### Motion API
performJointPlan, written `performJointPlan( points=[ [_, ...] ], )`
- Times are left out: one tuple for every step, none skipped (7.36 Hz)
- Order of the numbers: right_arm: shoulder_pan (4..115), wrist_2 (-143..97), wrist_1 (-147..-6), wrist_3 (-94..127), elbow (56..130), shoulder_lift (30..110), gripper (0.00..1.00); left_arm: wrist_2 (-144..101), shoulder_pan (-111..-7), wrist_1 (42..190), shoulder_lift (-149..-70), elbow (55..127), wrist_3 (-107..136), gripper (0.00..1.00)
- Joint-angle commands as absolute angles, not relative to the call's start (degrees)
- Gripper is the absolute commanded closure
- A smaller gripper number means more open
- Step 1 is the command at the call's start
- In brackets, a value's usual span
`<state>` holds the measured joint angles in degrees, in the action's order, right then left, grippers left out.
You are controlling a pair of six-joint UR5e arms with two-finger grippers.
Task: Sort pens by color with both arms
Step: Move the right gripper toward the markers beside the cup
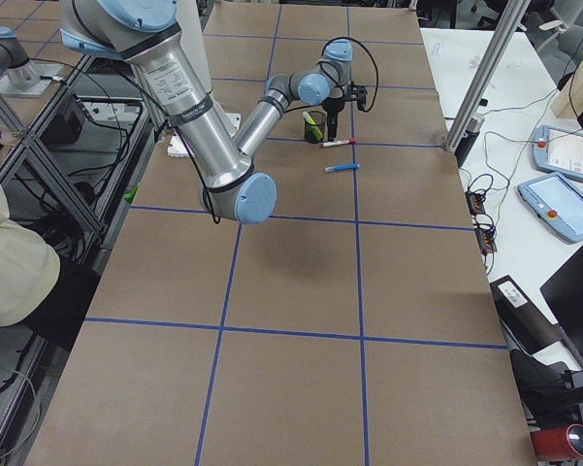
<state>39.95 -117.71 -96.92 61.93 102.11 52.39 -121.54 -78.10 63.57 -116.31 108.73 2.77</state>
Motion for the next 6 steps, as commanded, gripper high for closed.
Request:
performJointPlan(
  points=[
    [35.44,-113.14,-96.94,68.18,102.22,50.2,0.01,-121.64,-78.49,63.98,-116.19,108.54,2.37,0.01],
    [34.29,-112.68,-97.12,68.55,102.22,49.92,0.01,-121.73,-78.49,63.98,-115.93,108.63,2.37,0.01],
    [32.45,-110.85,-98.77,69.77,102.3,48.96,0.01,-121.64,-78.57,63.98,-115.93,108.63,2.37,0.01],
    [30.26,-108.65,-99.4,71.09,102.3,48.26,0.01,-121.73,-78.57,63.98,-115.93,108.55,2.37,0.01],
    [29.1,-107.94,-99.4,73.1,102.22,47.38,0.01,-121.73,-78.57,63.98,-115.93,108.63,2.37,0.01],
    [27.96,-106.8,-99.49,74.6,101.61,46.76,0.01,-121.73,-78.57,63.98,-115.93,108.63,2.37,0.01]
  ],
)
